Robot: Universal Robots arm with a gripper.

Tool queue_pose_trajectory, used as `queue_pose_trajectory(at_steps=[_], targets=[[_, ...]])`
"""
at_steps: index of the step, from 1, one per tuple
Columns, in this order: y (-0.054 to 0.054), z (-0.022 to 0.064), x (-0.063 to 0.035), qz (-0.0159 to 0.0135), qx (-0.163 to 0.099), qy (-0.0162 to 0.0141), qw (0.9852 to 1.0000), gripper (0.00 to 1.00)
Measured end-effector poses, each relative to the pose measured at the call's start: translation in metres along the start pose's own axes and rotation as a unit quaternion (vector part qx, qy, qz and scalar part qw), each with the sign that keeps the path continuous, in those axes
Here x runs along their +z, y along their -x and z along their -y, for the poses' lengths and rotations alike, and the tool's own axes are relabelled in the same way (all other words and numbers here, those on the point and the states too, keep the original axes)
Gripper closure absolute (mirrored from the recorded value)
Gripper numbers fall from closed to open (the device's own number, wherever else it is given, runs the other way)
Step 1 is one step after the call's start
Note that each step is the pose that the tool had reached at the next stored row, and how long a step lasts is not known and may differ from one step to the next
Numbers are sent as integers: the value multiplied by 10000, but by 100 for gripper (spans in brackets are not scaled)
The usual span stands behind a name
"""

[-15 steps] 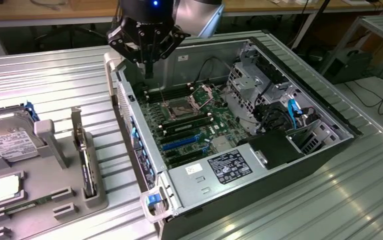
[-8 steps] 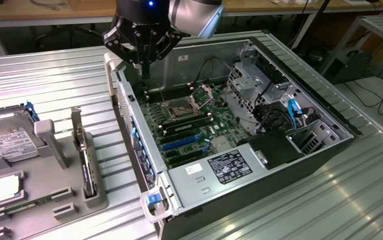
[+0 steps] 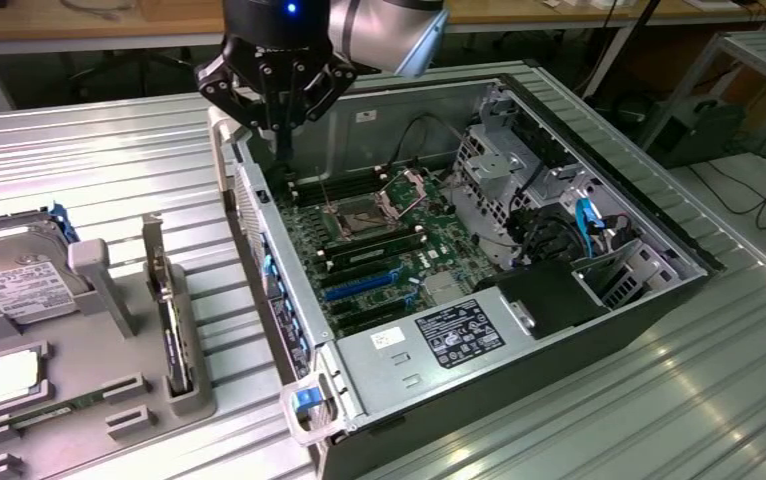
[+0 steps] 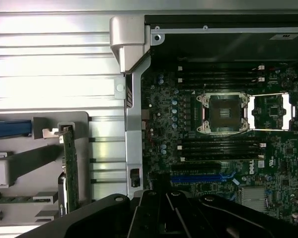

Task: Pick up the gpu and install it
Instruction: 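Reach for the gpu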

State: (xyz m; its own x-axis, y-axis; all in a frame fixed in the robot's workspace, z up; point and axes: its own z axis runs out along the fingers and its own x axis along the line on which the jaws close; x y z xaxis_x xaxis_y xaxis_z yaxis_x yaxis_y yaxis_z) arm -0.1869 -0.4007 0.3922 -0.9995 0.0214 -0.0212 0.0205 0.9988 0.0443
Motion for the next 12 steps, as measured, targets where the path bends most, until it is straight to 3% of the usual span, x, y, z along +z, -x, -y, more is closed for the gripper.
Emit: queue_pose_trajectory(at_steps=[12], targets=[[-114, 10, 1, -15, -21, 0, 10000, 89]])
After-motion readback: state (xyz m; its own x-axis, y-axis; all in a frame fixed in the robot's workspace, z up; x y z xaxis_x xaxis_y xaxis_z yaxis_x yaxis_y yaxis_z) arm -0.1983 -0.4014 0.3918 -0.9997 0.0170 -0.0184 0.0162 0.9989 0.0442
